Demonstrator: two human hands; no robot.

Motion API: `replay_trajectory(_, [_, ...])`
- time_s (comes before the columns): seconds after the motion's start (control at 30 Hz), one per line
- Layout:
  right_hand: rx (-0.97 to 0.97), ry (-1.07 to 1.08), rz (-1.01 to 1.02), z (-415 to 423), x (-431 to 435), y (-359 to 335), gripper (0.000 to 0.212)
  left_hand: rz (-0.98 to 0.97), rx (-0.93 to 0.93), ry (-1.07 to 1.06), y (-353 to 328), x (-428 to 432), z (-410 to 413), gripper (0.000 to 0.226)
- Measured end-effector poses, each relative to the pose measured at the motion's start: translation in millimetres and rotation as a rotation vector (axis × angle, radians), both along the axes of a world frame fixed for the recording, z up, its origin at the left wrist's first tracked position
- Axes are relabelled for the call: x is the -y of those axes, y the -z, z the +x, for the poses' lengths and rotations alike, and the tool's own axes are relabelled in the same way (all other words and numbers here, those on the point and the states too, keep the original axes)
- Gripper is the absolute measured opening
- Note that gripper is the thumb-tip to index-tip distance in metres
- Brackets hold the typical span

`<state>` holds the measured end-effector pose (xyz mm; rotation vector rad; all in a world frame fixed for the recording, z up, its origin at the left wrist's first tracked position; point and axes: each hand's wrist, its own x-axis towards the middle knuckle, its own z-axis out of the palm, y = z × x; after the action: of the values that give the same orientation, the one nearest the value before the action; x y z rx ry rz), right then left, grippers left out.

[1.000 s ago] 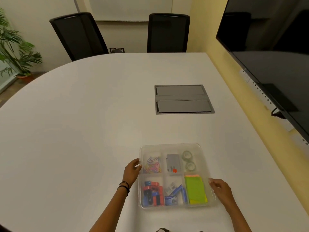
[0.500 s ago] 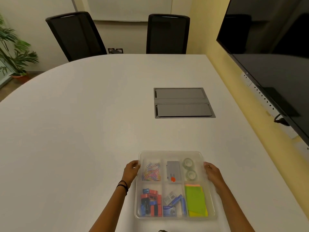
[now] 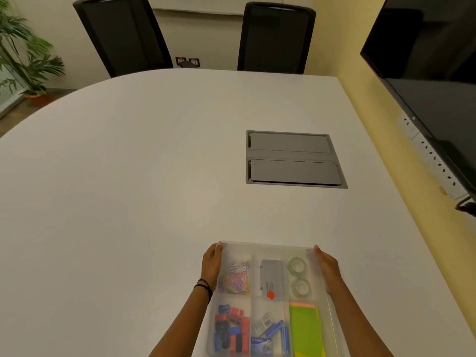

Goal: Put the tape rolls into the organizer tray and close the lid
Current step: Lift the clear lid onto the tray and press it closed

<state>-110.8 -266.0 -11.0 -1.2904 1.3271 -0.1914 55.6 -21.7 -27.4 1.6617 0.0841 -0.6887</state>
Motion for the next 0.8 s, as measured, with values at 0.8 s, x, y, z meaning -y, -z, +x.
replay_trajectory(0.8, [0.092, 0.107, 0.138, -3, 13, 18, 0.038, -0.012, 0.125, -0.052, 22, -2, 1, 0.018])
